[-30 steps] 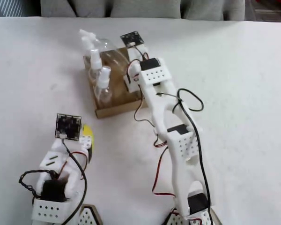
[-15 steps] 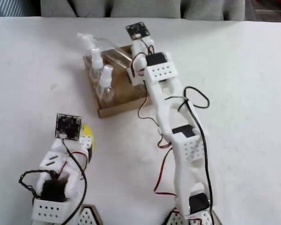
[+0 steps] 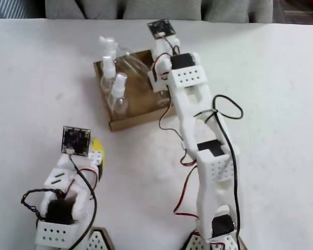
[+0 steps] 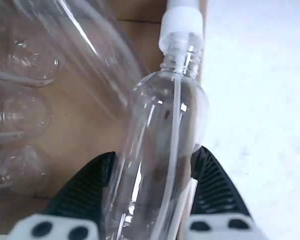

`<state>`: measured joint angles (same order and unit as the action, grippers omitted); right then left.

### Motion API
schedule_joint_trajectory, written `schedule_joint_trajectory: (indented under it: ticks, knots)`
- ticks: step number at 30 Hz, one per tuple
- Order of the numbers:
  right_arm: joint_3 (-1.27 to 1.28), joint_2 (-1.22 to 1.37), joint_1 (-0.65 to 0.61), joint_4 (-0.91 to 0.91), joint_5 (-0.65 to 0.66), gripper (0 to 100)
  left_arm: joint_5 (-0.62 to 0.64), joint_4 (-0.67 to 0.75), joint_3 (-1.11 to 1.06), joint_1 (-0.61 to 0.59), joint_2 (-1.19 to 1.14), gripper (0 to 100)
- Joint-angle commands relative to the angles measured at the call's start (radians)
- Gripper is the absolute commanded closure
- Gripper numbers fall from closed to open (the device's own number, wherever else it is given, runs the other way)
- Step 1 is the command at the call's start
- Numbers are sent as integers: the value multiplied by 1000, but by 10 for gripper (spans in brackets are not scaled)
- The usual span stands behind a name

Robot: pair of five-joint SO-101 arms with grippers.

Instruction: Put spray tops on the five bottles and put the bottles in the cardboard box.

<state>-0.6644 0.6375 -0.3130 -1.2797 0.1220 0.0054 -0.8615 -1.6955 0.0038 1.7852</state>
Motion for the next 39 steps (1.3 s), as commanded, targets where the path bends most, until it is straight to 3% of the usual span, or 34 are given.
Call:
schedule_joint_trajectory:
  ticks: [1,14,28,39]
  knots:
    - [-43,-91,45,-36,-11,982,-8,-3,0,-2,-10,943]
    - [-43,-213,59,-182,-11,982,-8,-3,0,-2,-10,943]
    - [-23,-326,82,-484,-11,982,-8,-3,0,-2,-10,943]
    - [503,-564,107,-417,-5,982,-8,-3,0,-2,-10,943]
